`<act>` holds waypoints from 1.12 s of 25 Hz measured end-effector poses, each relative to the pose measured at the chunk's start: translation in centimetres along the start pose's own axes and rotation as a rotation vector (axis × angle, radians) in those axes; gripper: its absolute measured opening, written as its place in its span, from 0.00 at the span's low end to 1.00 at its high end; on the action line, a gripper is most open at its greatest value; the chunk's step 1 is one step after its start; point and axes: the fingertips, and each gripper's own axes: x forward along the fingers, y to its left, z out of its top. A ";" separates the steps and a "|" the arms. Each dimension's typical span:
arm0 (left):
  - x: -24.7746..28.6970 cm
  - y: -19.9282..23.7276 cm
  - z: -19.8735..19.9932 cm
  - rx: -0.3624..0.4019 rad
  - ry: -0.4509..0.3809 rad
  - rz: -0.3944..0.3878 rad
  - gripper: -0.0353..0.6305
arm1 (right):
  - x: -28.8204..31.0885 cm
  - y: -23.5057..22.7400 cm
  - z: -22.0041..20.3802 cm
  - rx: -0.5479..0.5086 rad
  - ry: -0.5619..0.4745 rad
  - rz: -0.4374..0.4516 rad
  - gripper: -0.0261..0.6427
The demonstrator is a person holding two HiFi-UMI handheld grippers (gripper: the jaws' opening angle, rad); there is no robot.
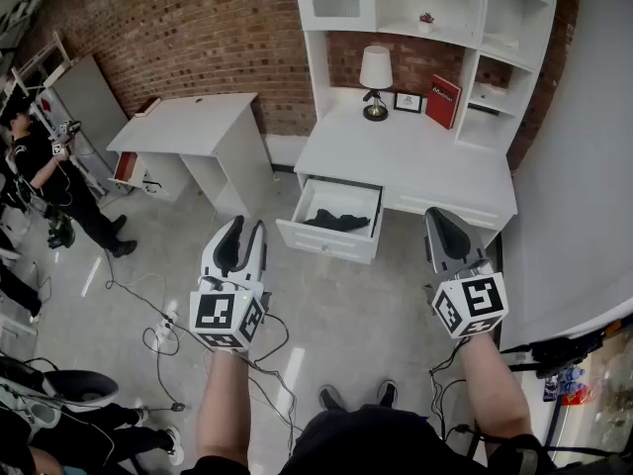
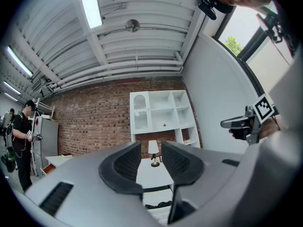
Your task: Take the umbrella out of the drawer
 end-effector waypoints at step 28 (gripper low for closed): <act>0.6 5.8 -7.2 -0.173 0.053 -0.070 0.45 | 5.9 4.9 -4.0 -0.003 0.063 0.071 0.32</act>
